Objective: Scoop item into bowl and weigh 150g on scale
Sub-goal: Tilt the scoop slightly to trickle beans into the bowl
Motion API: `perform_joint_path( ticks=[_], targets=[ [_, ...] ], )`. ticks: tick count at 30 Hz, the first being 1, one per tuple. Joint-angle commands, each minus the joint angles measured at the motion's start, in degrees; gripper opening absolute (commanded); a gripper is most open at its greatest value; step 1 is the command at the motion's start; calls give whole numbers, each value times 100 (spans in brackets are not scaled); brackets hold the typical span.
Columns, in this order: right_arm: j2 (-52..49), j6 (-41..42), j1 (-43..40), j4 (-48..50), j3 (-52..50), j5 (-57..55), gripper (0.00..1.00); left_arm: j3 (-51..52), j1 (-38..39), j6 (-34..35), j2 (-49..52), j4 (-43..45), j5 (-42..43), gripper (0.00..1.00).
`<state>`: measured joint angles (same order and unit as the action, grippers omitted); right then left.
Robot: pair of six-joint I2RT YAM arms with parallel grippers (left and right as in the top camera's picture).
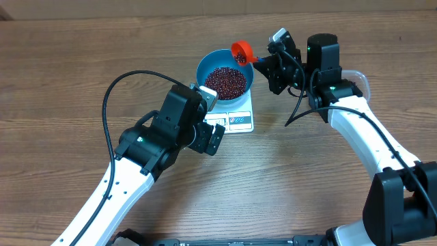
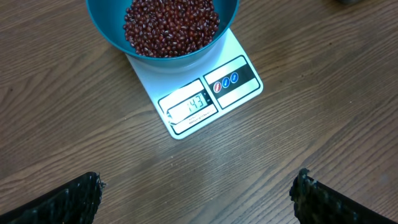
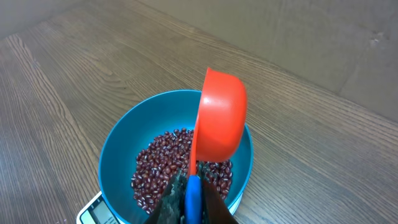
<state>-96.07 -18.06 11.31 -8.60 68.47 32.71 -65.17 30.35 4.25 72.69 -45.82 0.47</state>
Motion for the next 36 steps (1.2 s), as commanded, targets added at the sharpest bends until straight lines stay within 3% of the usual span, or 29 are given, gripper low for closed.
perform_joint_path(
  ticks=[1, 8, 11, 20, 30, 36],
  targets=[
    [-22, -42, 31, 26, 11, -28, 4, 22, -7, -87, 33, -4, 46, 100],
    [-22, -114, 20, 15, 11, 31, 4, 22, -7, -87, 33, -4, 46, 100],
    [-22, -1049, 20, -232, 11, 404, 4, 22, -7, -87, 33, -2, 46, 100],
    [-22, -1049, 20, -356, 11, 166, 4, 22, -7, -87, 33, -4, 46, 100],
    [-22, 289, 20, -380, 11, 190, 4, 20, -7, -87, 33, -4, 46, 100],
    [-22, 459, 20, -396, 11, 188, 4, 20, -7, -87, 33, -4, 46, 99]
  ],
)
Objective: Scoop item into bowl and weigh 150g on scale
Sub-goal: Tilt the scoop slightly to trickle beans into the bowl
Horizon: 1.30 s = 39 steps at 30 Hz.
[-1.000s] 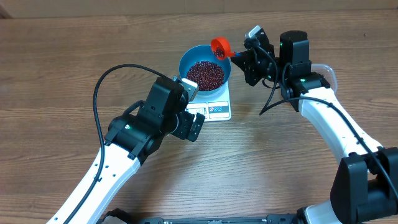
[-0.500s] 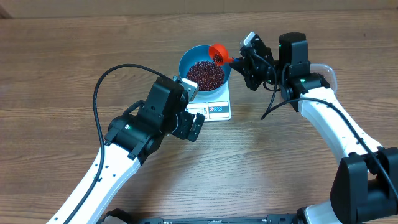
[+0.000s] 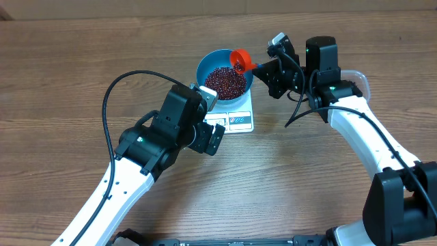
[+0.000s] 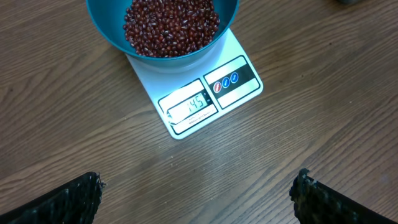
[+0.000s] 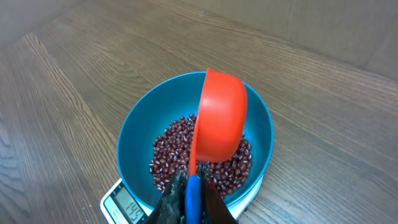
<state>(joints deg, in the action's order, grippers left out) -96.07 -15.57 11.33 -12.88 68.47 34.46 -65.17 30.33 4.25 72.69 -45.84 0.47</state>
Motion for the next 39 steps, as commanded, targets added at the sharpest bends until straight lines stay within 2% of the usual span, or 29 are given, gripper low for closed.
perform_joint_path(
  ticks=[1, 31, 32, 34, 36, 39],
  targets=[
    [-22, 210, 17, 33, 11, 13, 4, 22, -4, -87, 33, 0, 46, 99],
    [-22, 197, 17, 33, 11, -96, 4, 22, -4, -87, 33, -2, 46, 100],
    [-22, 70, 17, 9, 11, -90, 4, 22, -4, -87, 33, -2, 46, 99],
    [-24, -796, 63, -234, 11, -31, 4, 22, -4, -87, 33, -2, 46, 99],
    [-24, -1325, 83, -435, 11, -61, 4, 22, -4, -87, 33, -2, 46, 100],
    [-24, -1117, 72, -420, 11, -354, 4, 22, -4, -87, 33, 0, 46, 100]
  ],
)
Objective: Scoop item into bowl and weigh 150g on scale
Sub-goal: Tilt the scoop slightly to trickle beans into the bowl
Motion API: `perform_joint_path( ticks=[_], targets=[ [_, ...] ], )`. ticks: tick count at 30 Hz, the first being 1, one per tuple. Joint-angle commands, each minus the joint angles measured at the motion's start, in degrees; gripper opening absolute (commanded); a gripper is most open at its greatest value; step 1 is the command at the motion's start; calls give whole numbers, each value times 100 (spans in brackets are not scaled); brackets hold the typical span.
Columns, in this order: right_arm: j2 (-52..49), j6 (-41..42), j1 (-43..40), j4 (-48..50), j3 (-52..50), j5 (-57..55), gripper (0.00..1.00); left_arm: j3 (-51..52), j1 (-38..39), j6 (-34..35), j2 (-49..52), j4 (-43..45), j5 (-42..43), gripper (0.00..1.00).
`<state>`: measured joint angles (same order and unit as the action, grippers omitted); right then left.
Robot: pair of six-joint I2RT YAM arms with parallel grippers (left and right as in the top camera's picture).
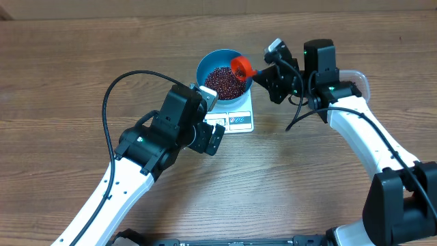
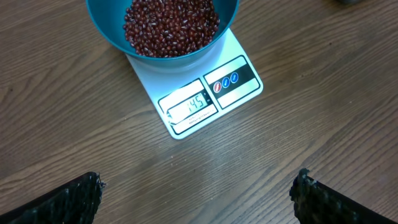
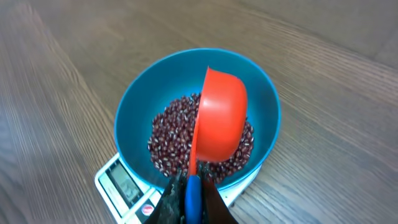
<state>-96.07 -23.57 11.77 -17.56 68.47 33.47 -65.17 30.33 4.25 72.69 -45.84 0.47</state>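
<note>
A blue bowl (image 1: 207, 66) of dark red beans (image 3: 168, 134) stands on a white scale (image 2: 208, 93), whose display (image 2: 194, 104) reads 145. My right gripper (image 3: 193, 186) is shut on the blue handle of an orange scoop (image 3: 219, 118), tipped on its side over the right half of the bowl. In the overhead view the scoop (image 1: 240, 66) hangs over the bowl's right rim. My left gripper (image 2: 196, 193) is open and empty, low over the table in front of the scale.
A clear container (image 1: 360, 80) sits behind the right arm at the right. A black cable (image 1: 109, 96) loops from the left arm over the wooden table (image 1: 61, 82).
My right gripper has moved the scoop slightly further over the bowl and lower. The scale still reads 145. The left arm has not moved.
The tipped scoop was over the bowl's far right rim with the scale at 143. Then it was over the bowl and the scale read 145. Now it hangs deeper over the beans, reading unchanged. The left gripper stayed open and still throughout.
</note>
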Motion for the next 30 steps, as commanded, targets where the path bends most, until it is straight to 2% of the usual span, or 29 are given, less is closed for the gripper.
perform_joint_path(
  ticks=[1, 6, 12, 17, 19, 20, 22, 26, 28, 30],
  targets=[
    [-24, -83, 11, 103, 11, -341, 4, 22, -4, -87, 33, -2, 46, 100],
    [-24, -9, 11, 136, 11, -343, 4, 22, -4, -87, 33, -2, 46, 100],
    [-24, -531, 11, 164, 11, -345, 4, 22, -4, -87, 33, 0, 46, 100],
    [-146, -546, 11, 321, 11, -345, 4, 22, -4, -87, 33, -2, 46, 100],
    [-205, -337, 11, 387, 11, -321, 4, 22, -4, -87, 33, -2, 46, 100],
    [-205, 170, 17, 424, 11, -168, 4, 22, -4, -87, 33, -2, 46, 100],
    [-205, 402, 17, 487, 11, 122, 4, 20, -4, -87, 33, -2, 46, 100],
    [-205, 136, 15, 721, 11, -553, 4, 22, -4, -87, 33, -2, 46, 100],
    [-205, 291, 20, 778, 11, -153, 4, 22, -4, -87, 33, -2, 46, 100],
    [-212, 216, 26, 778, 11, -474, 4, 22, -4, -87, 33, 0, 46, 100]
  ],
)
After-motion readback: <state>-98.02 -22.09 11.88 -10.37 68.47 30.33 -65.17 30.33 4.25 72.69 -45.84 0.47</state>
